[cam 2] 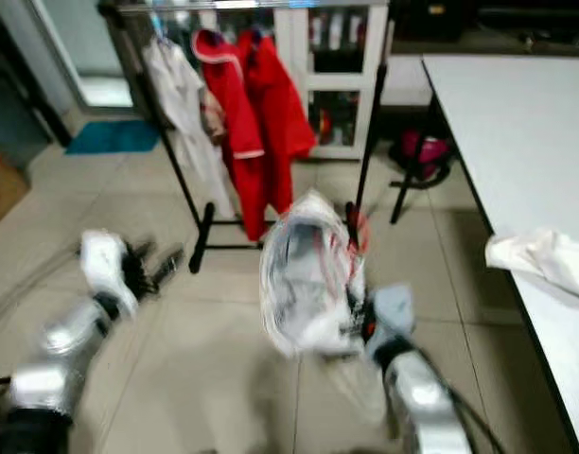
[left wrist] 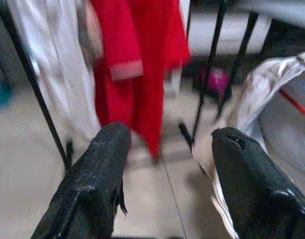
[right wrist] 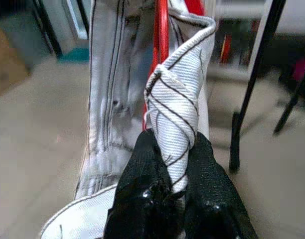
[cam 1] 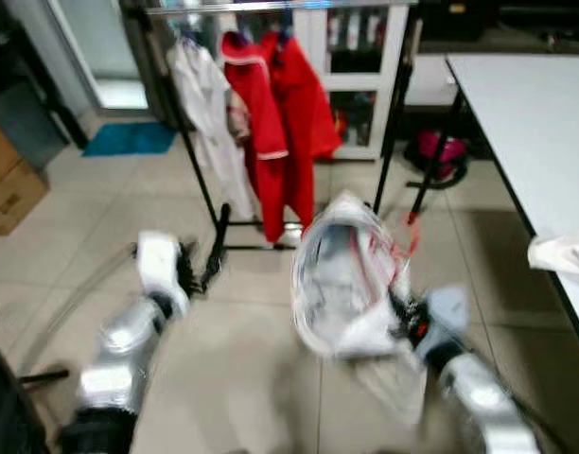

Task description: Hang hanger

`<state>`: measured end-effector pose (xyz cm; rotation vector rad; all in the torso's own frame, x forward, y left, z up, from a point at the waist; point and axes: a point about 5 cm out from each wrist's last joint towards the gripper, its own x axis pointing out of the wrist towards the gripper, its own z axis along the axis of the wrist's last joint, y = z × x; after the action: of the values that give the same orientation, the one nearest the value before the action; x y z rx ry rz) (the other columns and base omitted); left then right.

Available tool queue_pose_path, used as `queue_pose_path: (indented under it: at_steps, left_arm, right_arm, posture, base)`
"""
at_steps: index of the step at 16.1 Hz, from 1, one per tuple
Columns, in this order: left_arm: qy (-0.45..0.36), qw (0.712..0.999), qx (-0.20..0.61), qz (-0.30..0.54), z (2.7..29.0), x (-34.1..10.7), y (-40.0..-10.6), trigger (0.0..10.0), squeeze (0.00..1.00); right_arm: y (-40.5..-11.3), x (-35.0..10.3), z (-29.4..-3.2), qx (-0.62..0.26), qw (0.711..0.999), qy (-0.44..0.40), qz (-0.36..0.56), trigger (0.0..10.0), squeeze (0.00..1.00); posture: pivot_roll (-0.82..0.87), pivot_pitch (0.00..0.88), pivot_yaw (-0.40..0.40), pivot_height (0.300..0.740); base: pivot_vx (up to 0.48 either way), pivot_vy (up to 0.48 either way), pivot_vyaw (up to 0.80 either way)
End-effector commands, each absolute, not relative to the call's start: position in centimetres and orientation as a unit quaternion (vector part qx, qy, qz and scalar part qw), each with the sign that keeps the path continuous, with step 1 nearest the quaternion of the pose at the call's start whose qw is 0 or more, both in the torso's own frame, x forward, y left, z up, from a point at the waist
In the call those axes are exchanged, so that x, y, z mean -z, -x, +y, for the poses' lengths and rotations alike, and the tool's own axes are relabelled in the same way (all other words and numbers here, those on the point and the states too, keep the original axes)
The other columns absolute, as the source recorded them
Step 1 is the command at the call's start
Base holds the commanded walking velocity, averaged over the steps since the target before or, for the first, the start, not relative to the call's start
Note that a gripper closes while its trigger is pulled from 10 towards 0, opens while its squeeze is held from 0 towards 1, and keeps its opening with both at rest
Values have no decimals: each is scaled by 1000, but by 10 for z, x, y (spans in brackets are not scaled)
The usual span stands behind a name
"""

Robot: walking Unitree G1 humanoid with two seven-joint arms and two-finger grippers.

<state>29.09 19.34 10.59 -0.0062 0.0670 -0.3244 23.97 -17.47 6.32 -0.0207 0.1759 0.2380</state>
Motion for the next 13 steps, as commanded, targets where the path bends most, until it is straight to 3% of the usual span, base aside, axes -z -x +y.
queue_pose_path:
  at_steps: [1, 3, 7, 9, 10, 13]
  left_arm:
    - [-11, 986, 163, 23, 190, -123, -290, 10000, 0]
    - [2, 988, 151, 2, 184, -135, -289, 10000, 0]
    - [-45, 990, 132, 0, 168, -150, -292, 10000, 0]
    - [-53, 992, 115, 17, 164, -144, -293, 10000, 0]
    - [-47, 993, 104, 21, 163, -145, -292, 10000, 0]
    - [-46, 990, 133, 18, 156, -153, -296, 10000, 0]
  right_arm:
    - [-245, -88, -179, -86, 994, 46, 57, 10000, 0]
    - [-246, -104, -180, -77, 993, 82, 24, 10000, 0]
    - [-252, -136, -178, 41, 998, -31, 24, 10000, 0]
    - [-252, -128, -164, 23, 997, -63, 36, 10000, 0]
    - [-256, -126, -157, 31, 996, -68, 52, 10000, 0]
    - [-269, -135, -145, 19, 994, -87, 58, 10000, 0]
  posture:
    - [-155, 0, 68, 740]
    - [-163, 0, 69, 740]
    - [-209, 0, 77, 740]
    - [-178, 0, 53, 740]
    - [-169, 0, 79, 740]
    - [-158, 0, 84, 740]
  base:
    - [0, 0, 0]
    - [0, 0, 0]
    - [0, 0, 0]
    - [0, 0, 0]
    - [0, 0, 0]
    - [295, 0, 0]
